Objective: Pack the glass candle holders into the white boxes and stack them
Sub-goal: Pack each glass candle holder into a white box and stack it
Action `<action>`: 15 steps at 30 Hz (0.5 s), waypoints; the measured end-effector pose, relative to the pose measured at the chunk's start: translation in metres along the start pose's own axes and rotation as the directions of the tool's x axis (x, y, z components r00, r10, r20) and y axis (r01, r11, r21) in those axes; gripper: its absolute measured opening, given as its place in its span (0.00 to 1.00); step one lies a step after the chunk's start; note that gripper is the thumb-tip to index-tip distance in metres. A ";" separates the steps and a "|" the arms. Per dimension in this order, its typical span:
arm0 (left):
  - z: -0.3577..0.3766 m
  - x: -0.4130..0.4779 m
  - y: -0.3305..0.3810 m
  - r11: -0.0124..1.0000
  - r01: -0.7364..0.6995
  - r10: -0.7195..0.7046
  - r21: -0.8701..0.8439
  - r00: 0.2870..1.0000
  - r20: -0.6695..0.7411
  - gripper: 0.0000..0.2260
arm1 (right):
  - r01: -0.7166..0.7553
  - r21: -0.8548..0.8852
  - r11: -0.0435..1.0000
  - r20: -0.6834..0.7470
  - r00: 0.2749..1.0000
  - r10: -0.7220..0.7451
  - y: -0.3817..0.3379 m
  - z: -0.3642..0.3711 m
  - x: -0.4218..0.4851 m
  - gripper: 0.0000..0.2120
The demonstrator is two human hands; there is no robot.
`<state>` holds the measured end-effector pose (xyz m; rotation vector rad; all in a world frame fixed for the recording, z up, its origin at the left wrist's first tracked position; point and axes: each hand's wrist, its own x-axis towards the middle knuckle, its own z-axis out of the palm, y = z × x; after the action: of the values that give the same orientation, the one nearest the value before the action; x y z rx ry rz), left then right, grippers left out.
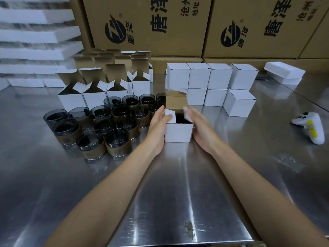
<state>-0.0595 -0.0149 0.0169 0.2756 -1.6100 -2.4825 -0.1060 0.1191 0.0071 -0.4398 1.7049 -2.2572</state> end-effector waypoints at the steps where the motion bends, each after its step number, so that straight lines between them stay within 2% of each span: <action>1: 0.000 0.000 0.000 1.000 -0.002 0.002 0.001 1.000 0.008 0.24 | 0.012 -0.048 0.999 -0.005 1.000 -0.012 0.001 0.001 0.000 0.15; 4: -0.002 0.001 -0.001 1.000 -0.005 0.004 0.012 0.999 0.036 0.22 | 0.014 -0.036 0.999 -0.045 0.999 -0.015 0.001 0.003 0.000 0.13; 11: -0.004 -0.001 0.002 0.999 -0.048 0.048 -0.002 0.990 0.134 0.20 | 0.039 0.019 0.999 0.007 0.999 -0.039 -0.001 0.004 -0.002 0.14; 15: -0.006 -0.001 0.002 0.996 -0.086 0.088 -0.026 0.984 0.152 0.23 | 0.064 0.065 0.996 0.056 0.996 -0.067 -0.001 0.003 -0.002 0.15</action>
<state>-0.0569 -0.0203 0.0167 0.0117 -1.6154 -2.5048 -0.1029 0.1173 0.0086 -0.5496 1.6086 -2.3130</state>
